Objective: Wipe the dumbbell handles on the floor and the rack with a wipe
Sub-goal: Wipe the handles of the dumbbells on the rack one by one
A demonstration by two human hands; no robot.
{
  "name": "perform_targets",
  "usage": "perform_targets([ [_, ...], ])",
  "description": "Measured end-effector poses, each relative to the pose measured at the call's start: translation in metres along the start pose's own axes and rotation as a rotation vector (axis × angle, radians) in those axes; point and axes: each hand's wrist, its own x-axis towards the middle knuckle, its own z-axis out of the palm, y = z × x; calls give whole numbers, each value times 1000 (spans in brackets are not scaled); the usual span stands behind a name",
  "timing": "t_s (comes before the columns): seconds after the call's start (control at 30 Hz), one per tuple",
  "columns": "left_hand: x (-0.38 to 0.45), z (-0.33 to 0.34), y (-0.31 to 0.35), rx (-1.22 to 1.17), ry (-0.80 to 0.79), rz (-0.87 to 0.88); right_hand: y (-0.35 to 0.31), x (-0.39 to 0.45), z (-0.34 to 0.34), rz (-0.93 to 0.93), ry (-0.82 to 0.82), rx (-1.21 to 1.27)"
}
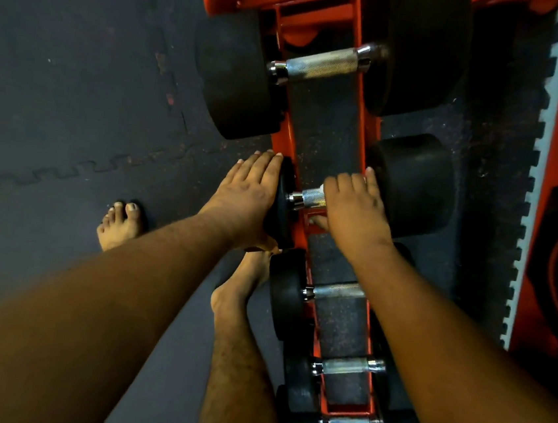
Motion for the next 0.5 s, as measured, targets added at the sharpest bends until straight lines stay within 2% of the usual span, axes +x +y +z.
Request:
perform_targets([
  [0.07, 0, 2, -1, -2, 1, 3, -6, -22, 20, 56, 97, -43],
  [0.17, 0, 2, -1, 3, 11, 4, -12, -9, 18, 81, 165, -39],
  [0.33, 0, -2, 2, -1, 4, 3, -34, 17, 1, -168, 71, 86],
  [0.5, 1, 1, 2, -1, 9, -2, -36, -24, 10, -219, 143, 178],
])
